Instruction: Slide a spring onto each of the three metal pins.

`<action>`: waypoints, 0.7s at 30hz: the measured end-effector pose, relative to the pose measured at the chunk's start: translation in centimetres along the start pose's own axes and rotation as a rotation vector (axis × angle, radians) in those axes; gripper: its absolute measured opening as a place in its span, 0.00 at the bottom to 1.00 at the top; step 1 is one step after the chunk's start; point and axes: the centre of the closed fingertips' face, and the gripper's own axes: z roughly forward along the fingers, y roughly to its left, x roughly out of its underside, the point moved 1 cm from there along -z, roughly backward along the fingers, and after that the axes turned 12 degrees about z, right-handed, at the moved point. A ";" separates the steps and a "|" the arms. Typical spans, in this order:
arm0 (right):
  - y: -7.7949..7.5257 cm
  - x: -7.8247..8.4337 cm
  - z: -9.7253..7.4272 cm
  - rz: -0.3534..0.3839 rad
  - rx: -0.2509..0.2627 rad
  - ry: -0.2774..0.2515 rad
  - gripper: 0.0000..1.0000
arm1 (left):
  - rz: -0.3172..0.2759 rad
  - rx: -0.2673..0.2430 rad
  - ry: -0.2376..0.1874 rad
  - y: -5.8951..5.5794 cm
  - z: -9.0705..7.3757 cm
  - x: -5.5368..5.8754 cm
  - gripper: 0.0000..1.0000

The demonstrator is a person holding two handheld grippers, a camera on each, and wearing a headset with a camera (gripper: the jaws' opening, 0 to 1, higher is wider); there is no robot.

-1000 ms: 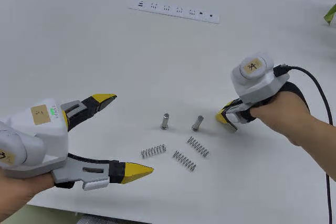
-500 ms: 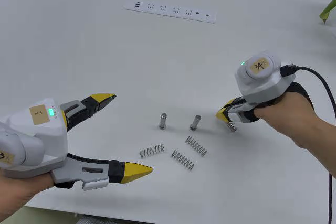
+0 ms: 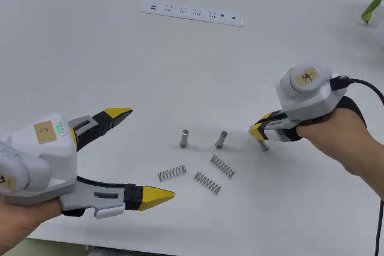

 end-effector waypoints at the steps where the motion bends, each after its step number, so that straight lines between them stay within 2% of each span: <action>1: -0.1 -0.1 0.0 -0.001 -0.001 -0.003 0.09 | 0.000 0.001 -0.001 0.0 0.0 0.0 0.99; 21: -0.1 0.3 -1.3 0.015 -0.005 -0.076 0.09 | 0.011 0.010 0.001 -0.4 0.1 -0.4 0.99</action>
